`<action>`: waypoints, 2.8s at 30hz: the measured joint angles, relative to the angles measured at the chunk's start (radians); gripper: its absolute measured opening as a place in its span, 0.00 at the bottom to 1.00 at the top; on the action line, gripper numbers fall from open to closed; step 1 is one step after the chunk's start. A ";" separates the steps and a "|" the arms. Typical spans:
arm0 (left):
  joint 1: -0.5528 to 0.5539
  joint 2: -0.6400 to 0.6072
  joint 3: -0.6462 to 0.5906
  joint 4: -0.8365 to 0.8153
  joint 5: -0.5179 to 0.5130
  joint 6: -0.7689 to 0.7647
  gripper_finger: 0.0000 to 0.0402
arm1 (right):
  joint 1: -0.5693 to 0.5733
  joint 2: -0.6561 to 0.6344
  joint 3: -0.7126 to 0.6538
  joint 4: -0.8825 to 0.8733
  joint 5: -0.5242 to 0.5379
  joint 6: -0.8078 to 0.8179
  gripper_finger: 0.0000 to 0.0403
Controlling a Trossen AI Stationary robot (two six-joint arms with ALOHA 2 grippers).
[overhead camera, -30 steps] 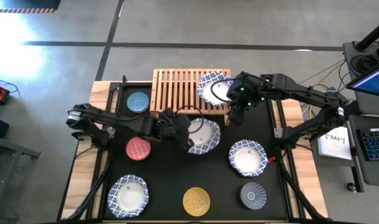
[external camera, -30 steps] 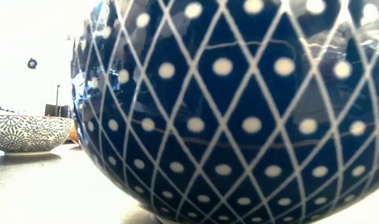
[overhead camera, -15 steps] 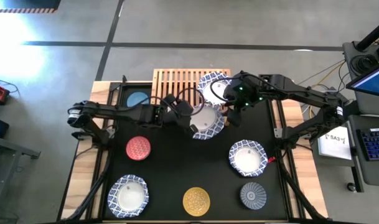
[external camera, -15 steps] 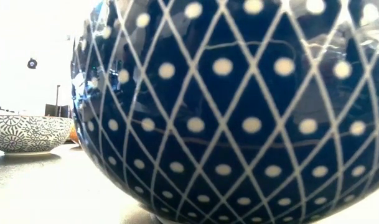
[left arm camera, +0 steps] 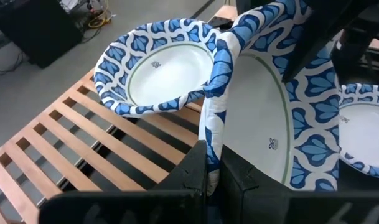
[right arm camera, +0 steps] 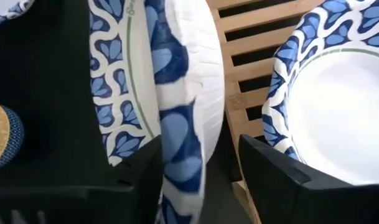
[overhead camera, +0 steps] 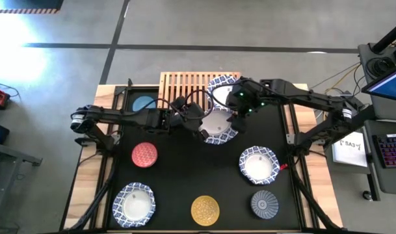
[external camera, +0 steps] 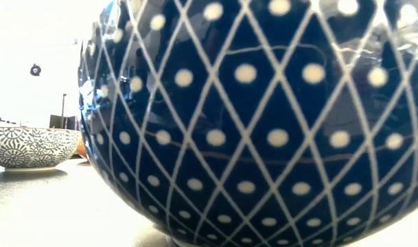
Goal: Place and stack bowls onto a shelf
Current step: Stack the white patterned bowl on top of the other white patterned bowl on the shelf
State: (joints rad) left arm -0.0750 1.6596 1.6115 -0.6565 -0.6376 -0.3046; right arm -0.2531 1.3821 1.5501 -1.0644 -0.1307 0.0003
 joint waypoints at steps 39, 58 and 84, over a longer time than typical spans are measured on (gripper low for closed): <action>0.002 0.002 0.113 -0.002 0.061 0.192 0.49 | -0.082 -0.010 0.000 -0.031 0.145 0.070 0.02; -0.004 -0.003 0.211 -0.164 0.018 0.218 0.49 | -0.328 0.019 0.168 -0.083 0.192 0.089 0.02; -0.004 -0.005 0.211 -0.236 0.017 0.219 0.49 | -0.435 0.109 0.227 -0.080 0.105 0.040 0.17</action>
State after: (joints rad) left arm -0.0788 1.6550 1.8225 -0.8925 -0.6205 -0.0860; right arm -0.6880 1.4906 1.7772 -1.1441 -0.0257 0.0403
